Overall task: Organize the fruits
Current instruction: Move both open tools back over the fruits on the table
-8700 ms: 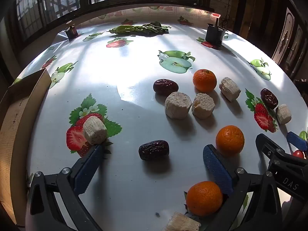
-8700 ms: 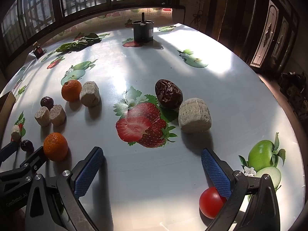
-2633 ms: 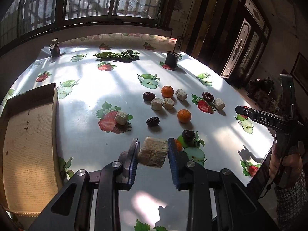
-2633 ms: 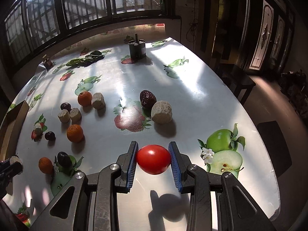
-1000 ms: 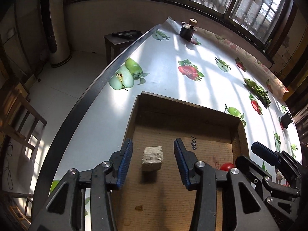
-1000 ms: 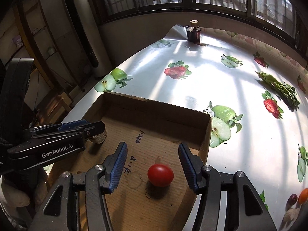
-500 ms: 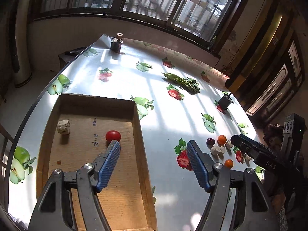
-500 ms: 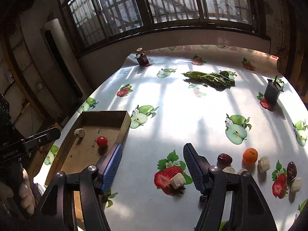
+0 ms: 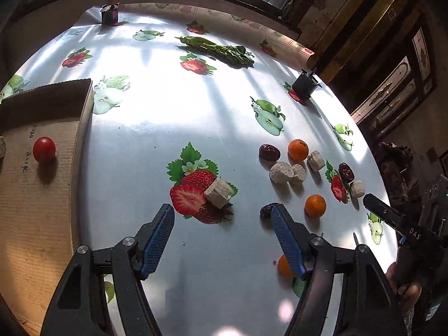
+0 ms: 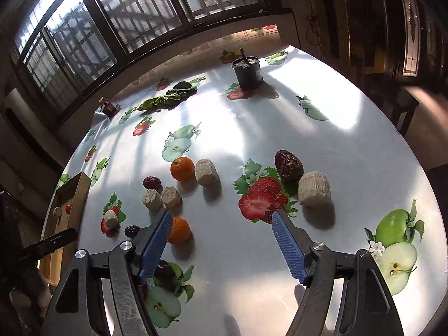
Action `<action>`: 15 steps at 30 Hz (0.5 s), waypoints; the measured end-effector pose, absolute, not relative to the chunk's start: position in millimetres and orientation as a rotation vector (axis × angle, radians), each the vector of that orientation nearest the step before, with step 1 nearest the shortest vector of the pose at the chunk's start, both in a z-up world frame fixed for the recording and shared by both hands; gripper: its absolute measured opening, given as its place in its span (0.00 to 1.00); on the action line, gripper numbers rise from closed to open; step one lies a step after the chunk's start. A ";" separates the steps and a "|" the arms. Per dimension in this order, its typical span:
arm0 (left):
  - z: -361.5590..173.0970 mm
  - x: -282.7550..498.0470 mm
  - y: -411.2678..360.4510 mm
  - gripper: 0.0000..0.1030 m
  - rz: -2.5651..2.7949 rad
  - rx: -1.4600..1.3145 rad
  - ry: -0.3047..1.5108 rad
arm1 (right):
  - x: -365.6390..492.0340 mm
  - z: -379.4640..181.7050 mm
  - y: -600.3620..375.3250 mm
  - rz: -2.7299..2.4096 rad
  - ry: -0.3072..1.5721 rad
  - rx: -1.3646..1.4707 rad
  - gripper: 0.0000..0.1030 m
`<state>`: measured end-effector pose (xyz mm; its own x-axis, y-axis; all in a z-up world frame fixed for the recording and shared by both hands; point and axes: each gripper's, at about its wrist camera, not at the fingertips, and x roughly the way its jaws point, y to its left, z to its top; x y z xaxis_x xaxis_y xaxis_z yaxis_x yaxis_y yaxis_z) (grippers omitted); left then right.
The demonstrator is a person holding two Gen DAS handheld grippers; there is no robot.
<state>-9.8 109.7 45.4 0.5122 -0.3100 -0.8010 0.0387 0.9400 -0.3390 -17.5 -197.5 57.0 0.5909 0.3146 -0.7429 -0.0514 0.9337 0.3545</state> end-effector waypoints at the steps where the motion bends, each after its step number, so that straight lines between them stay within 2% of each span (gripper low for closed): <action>1: 44.0 -6.6 106.3 0.69 -0.203 -0.271 1.011 | -16.7 53.2 -193.5 0.236 0.927 0.313 0.75; 10: 20.3 12.8 102.3 0.67 -0.185 -0.181 1.005 | -3.0 21.1 -127.8 0.325 0.993 0.198 0.75; 15: 12.2 16.2 94.7 0.53 -0.211 -0.132 1.006 | -0.6 13.6 -115.1 0.304 0.986 0.137 0.74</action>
<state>16.2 94.7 12.2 0.5177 -0.2362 -0.8223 0.1150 0.9716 -0.2067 -0.6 -115.1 13.6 0.5141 0.3137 -0.7983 -0.1907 0.9492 0.2502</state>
